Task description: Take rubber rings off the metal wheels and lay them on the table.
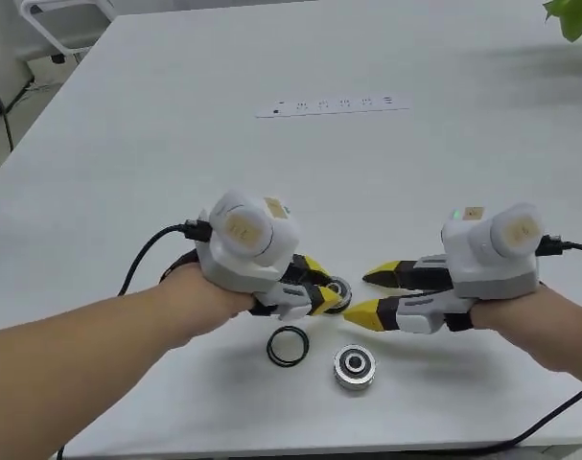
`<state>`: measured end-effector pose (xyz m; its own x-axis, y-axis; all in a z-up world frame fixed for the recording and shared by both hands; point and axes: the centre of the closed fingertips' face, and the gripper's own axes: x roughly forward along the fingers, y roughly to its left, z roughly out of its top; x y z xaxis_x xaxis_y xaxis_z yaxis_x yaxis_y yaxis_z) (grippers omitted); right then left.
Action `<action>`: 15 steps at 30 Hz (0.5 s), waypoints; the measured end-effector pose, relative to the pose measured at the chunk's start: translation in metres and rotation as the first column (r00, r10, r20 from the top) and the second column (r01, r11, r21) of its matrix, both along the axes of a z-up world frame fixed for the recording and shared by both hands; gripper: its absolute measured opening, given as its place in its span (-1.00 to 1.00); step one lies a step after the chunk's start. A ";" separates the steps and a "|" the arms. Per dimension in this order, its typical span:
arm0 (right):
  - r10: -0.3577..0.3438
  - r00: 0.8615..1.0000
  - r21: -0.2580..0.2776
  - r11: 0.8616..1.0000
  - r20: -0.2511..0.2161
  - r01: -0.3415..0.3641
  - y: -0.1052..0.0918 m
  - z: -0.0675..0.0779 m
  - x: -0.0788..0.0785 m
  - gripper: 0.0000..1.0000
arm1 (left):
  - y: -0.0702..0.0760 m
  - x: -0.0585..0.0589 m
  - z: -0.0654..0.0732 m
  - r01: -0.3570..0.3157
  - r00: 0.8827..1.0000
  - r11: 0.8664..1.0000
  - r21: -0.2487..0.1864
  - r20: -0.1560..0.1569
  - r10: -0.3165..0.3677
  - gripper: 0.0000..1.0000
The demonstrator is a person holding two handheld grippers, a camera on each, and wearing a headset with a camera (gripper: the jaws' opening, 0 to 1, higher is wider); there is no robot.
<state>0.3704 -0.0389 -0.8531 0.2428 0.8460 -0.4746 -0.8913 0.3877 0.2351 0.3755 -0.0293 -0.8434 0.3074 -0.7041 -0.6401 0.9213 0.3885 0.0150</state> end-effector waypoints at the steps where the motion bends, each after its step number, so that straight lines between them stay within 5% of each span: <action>1: 0.001 1.000 0.002 1.000 0.001 -0.001 0.001 0.001 0.000 -0.21 | 0.001 0.000 -0.001 -0.002 1.000 1.000 0.000 -0.002 0.002 -0.68; 15: 0.030 0.999 -0.001 1.000 0.014 -0.030 0.017 -0.001 -0.002 -0.23 | 0.001 0.002 -0.002 -0.025 1.000 1.000 -0.013 -0.001 0.025 -0.72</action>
